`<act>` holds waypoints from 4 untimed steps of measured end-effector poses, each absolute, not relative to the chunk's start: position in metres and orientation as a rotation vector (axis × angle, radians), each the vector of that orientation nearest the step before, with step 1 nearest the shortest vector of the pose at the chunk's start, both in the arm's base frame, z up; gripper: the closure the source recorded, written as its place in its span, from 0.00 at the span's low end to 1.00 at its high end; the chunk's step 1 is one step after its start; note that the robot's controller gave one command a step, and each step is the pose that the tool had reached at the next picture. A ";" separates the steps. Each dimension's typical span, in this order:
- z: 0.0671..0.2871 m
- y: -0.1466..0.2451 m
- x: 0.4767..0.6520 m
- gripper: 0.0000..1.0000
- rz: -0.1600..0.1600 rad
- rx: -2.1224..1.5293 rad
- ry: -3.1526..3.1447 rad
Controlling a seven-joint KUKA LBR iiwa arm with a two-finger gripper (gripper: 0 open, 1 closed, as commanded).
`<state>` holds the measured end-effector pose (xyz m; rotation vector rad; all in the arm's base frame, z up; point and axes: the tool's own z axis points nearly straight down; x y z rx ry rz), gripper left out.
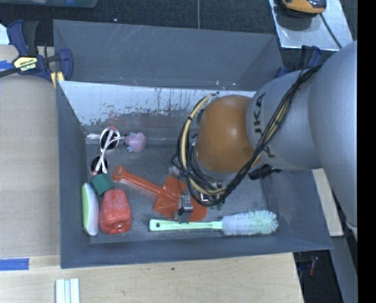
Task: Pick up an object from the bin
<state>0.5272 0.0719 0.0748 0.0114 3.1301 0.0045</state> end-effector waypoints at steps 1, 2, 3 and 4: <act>0.097 0.076 0.522 0.00 0.002 -0.293 3.112; 0.081 0.068 0.521 0.00 0.001 -0.072 3.129; 0.074 0.067 0.499 0.00 0.002 -0.137 3.121; 0.071 0.026 0.532 0.00 0.002 -0.209 3.116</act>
Offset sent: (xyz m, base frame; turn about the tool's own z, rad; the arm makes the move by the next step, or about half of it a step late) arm -0.0074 -0.0066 -0.0048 0.0472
